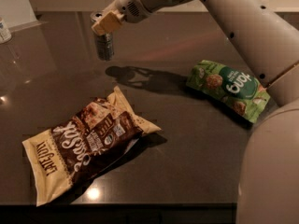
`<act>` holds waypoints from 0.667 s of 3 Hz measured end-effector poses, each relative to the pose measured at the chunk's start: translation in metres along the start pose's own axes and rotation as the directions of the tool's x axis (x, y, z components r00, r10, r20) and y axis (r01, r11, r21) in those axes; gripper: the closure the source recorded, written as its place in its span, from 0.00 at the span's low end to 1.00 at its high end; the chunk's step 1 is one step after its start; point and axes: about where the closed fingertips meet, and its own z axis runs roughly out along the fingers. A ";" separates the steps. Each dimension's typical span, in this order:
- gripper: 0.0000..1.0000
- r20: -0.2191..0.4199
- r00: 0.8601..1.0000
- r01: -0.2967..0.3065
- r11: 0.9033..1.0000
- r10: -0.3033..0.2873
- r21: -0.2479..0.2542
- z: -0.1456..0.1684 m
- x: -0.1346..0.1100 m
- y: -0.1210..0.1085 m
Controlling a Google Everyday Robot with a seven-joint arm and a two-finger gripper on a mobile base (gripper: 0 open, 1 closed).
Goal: Pick redbull can
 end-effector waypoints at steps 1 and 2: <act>1.00 0.002 0.999 0.043 0.999 -0.043 -0.023 -0.043 -0.013 0.007; 1.00 0.011 0.994 0.113 0.992 -0.113 -0.048 -0.078 -0.029 0.014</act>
Offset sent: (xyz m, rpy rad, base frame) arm -0.0485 -0.0766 0.1111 -0.0333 -0.1380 0.1711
